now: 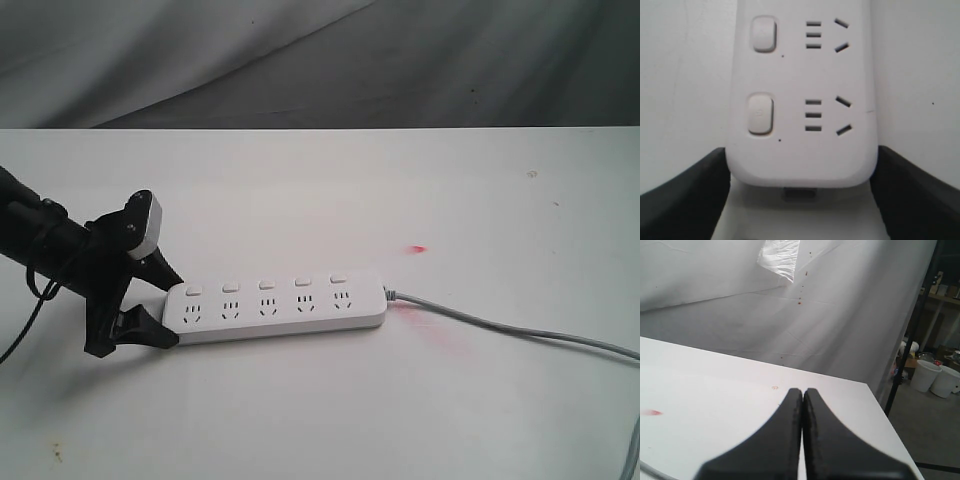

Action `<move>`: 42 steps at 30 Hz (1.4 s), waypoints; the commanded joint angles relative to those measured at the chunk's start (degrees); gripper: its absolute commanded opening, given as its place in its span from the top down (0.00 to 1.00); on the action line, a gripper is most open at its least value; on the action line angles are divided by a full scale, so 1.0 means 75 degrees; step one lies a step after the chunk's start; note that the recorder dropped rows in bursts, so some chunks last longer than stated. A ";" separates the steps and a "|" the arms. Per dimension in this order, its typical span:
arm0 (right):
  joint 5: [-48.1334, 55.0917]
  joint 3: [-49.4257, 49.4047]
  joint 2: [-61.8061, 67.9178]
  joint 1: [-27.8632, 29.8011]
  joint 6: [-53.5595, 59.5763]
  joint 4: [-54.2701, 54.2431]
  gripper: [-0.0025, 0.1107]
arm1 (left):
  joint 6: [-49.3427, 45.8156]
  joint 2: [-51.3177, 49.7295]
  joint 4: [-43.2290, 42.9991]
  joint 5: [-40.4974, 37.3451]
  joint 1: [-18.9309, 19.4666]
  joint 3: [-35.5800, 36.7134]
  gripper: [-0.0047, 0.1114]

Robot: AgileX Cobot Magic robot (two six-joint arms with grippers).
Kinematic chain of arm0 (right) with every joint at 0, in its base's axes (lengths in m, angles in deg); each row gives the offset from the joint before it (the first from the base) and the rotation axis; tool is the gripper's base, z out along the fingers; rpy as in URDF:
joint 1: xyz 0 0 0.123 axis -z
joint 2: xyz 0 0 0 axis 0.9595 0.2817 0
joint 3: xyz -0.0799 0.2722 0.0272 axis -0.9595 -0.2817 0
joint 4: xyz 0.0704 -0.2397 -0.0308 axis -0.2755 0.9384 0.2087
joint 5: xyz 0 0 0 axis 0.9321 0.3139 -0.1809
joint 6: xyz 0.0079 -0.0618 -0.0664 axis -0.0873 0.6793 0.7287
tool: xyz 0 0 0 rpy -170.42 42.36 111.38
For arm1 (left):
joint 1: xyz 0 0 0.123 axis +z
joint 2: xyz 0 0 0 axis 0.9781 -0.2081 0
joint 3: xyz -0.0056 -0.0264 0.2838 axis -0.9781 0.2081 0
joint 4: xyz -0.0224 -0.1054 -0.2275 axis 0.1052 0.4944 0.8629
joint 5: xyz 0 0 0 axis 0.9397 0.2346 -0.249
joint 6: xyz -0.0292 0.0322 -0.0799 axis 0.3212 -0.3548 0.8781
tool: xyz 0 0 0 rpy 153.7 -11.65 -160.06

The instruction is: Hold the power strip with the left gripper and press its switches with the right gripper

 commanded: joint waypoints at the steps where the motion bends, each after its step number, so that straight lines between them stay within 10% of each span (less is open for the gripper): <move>1: -0.0003 -0.0029 -0.0026 0.0052 -0.0006 -0.0041 0.98 | -0.0017 0.0018 0.0073 0.0178 -0.0032 -0.0055 0.39; 13: 0.0160 0.0106 -0.0026 0.0052 -0.0006 -0.0297 0.98 | -0.0017 0.0018 0.0073 0.0178 -0.0032 -0.0055 0.39; 34: 0.3047 0.5366 0.4358 0.0024 -0.0144 -0.1165 0.98 | -0.0017 0.0018 0.0073 0.0164 -0.0032 -0.0055 0.39; 42: 0.4228 0.5674 0.5787 -0.1897 -0.0110 -0.1699 0.98 | -0.0017 0.0018 0.0073 0.0164 -0.0032 -0.0055 0.39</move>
